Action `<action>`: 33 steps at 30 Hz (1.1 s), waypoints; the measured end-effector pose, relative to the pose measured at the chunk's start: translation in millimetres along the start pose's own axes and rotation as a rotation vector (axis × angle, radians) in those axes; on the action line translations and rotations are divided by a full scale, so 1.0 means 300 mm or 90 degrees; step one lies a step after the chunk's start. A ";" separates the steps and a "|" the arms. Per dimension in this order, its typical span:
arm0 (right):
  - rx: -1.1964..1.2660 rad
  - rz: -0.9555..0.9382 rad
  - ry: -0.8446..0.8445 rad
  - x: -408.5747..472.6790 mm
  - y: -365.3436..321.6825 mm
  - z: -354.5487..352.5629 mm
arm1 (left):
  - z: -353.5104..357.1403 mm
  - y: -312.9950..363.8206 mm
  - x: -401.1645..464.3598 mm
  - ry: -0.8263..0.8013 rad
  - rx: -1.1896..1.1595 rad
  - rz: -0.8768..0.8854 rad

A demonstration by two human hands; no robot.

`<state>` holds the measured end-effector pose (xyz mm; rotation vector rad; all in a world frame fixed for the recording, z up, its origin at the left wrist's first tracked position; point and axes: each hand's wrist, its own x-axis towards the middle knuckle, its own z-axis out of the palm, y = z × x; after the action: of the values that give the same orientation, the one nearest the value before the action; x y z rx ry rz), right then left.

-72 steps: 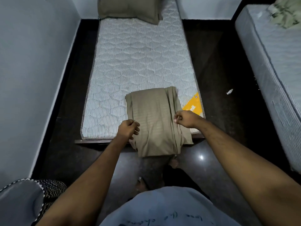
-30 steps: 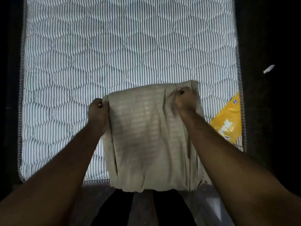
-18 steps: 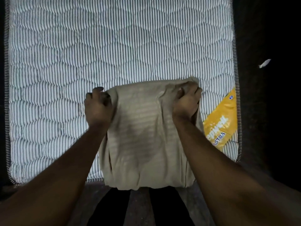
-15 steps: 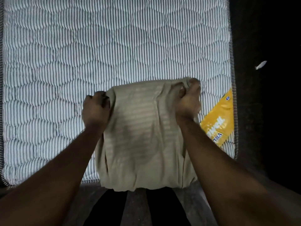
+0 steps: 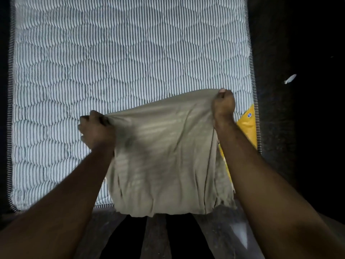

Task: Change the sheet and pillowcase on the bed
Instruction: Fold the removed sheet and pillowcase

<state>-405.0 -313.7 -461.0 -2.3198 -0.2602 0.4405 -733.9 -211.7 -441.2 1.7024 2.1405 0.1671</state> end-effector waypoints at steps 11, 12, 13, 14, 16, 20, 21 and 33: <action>0.228 -0.017 -0.146 0.022 0.027 -0.054 | -0.037 -0.054 0.082 0.050 0.016 0.150; 0.210 0.012 -0.186 0.030 0.035 -0.046 | -0.042 -0.050 0.080 0.067 0.013 0.131; 0.218 0.067 -0.215 0.036 0.028 -0.046 | -0.046 -0.044 0.076 0.085 0.021 0.110; 0.230 0.116 -0.239 0.042 0.028 -0.052 | -0.047 -0.038 0.065 0.094 0.048 0.104; 0.228 0.132 -0.294 0.041 0.030 -0.065 | -0.039 -0.025 0.030 0.062 0.143 0.174; 0.065 0.012 -0.332 -0.082 0.072 -0.086 | 0.027 0.005 -0.091 -0.117 0.032 0.183; 0.009 -0.019 -0.305 -0.117 0.106 -0.088 | 0.048 0.011 -0.119 -0.148 -0.023 0.119; 0.045 -0.030 -0.136 -0.274 0.331 -0.226 | 0.260 0.103 -0.549 -0.387 0.239 0.331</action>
<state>-448.9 -452.4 -467.5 -2.1946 -0.3957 0.6636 -647.0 -373.2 -463.7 2.1365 1.3178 -0.5739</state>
